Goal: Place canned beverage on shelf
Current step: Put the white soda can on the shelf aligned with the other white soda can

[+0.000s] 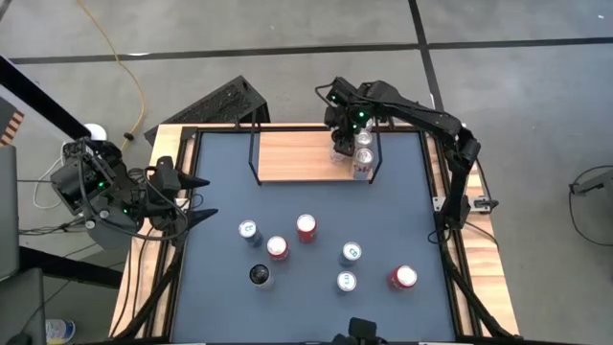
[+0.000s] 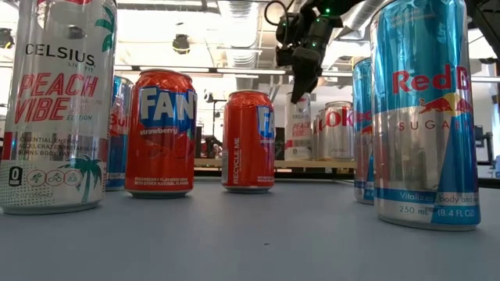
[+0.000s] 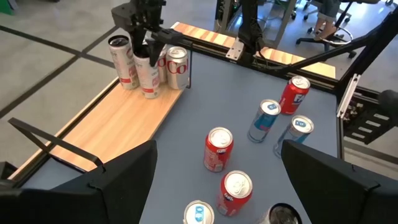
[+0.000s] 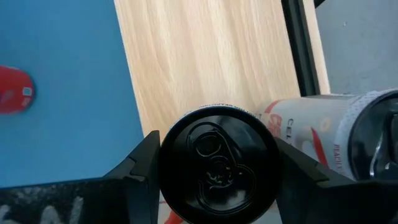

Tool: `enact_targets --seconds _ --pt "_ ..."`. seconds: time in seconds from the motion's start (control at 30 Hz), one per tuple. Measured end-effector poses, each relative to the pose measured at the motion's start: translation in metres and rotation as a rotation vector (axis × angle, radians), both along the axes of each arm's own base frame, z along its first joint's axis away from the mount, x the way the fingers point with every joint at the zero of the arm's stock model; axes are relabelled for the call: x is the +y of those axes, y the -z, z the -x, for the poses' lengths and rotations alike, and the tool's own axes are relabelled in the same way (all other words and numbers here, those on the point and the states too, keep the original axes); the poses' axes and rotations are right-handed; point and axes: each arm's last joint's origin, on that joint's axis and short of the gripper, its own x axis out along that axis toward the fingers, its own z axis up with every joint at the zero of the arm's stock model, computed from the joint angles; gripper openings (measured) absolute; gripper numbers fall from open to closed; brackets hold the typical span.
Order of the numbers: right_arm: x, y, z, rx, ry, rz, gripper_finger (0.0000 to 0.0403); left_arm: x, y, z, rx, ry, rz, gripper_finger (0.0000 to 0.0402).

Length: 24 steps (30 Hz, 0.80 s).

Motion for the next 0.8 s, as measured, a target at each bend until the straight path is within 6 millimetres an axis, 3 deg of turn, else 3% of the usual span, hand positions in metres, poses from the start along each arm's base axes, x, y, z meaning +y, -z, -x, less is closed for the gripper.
enact_targets --seconds 0.5,0.8 --pt "-0.0070 0.0001 0.0047 0.013 0.020 0.021 0.0206 0.0001 -0.0001 0.0000 -0.003 -0.005 0.002 0.0332" --pt "-0.0061 0.0007 0.0061 0.029 0.020 0.011 0.0250 0.0001 -0.0001 0.0000 -0.003 -0.005 0.001 0.0332"
